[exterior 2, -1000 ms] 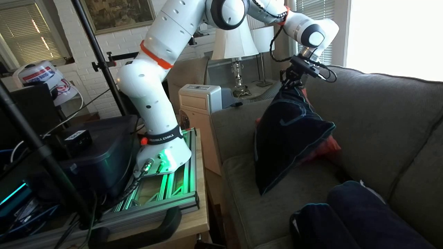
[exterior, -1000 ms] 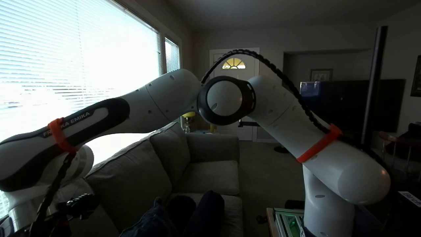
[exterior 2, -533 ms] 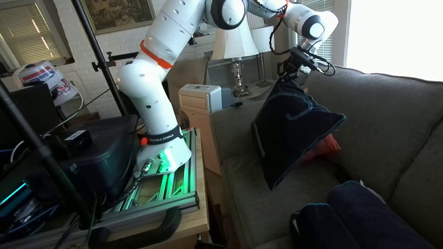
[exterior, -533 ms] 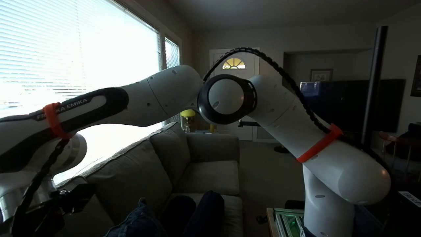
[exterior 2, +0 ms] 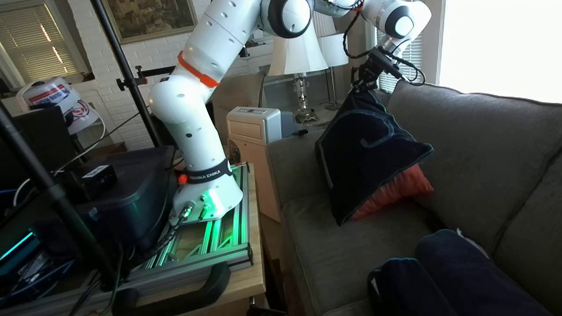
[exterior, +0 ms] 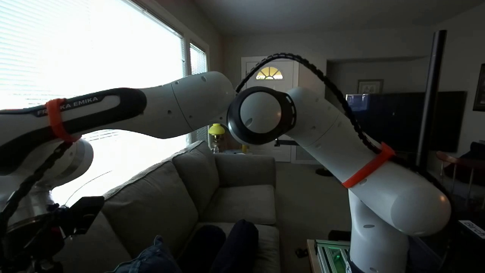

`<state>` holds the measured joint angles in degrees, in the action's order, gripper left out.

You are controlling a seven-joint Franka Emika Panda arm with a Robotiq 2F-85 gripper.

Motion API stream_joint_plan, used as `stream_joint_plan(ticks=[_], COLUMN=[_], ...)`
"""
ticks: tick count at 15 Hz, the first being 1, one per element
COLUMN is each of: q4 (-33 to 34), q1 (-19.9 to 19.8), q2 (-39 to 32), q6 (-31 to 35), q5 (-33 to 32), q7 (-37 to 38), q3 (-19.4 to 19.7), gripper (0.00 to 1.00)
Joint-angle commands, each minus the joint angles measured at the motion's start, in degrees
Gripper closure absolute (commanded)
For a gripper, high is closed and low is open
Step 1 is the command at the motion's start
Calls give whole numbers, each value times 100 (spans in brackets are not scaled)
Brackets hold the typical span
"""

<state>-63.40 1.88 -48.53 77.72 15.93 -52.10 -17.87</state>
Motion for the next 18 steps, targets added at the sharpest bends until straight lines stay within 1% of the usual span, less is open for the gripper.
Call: stream_joint_plan(ticks=[1,3,4,5,6,9,10,11,14,16,18], q4=[195,146,136,99,71,32,37,2,0,6,14], q1=[99,151,179,192,208,246,266,292,320,345,372], q2=[-234,-343,-400,-443,-466,-532,-548,-537,-547,-546,-547], q6=[-109,23,83,167,260,504,616,800,1268,1572,1846], q5=[238,190,159,136,110,77,60,36,21,-10,-43], q7=[-68,-101,-93,-92,-93,-71,-32,16,146,239,342], q3=[3,29,51,70,86,115,134,163,210,243,267], gripper=[99,99,72,70,64,40,34,27,2,0,0])
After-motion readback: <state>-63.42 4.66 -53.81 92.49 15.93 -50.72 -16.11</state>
